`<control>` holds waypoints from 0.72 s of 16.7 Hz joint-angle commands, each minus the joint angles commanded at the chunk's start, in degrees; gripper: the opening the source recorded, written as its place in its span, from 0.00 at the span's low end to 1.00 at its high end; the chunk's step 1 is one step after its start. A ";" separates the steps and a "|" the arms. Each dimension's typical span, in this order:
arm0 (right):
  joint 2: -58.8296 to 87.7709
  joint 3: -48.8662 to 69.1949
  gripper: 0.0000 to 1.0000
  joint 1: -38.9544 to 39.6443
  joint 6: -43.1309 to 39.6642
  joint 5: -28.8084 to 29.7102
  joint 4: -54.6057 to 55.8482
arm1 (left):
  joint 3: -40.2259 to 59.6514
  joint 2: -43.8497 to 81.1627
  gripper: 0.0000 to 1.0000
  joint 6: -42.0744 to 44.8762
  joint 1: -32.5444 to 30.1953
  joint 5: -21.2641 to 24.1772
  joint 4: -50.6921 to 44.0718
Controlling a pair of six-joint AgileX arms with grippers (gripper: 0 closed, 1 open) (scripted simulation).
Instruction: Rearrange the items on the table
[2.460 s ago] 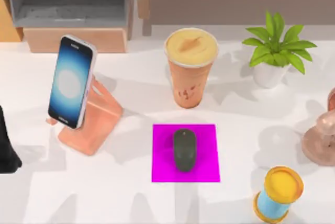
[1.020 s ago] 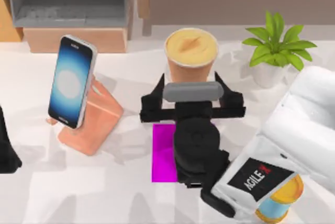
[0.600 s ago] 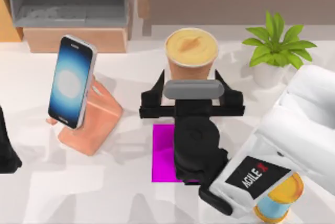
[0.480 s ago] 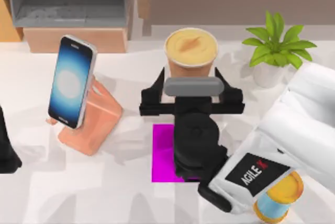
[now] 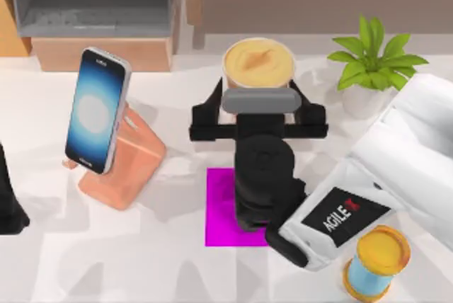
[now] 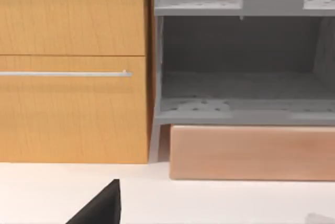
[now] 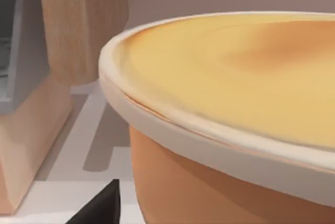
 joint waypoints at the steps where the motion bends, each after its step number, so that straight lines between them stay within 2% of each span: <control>1: 0.06 0.13 1.00 -0.09 0.00 -0.09 -0.07 | 0.00 0.00 1.00 0.00 0.00 0.00 0.00; 4: 0.06 0.13 1.00 -0.09 0.00 -0.09 -0.07 | 0.00 0.00 1.00 0.00 0.00 0.00 0.00; 12: 0.06 0.13 0.40 -0.09 0.00 -0.09 -0.07 | 0.00 0.00 1.00 0.00 0.00 0.00 0.00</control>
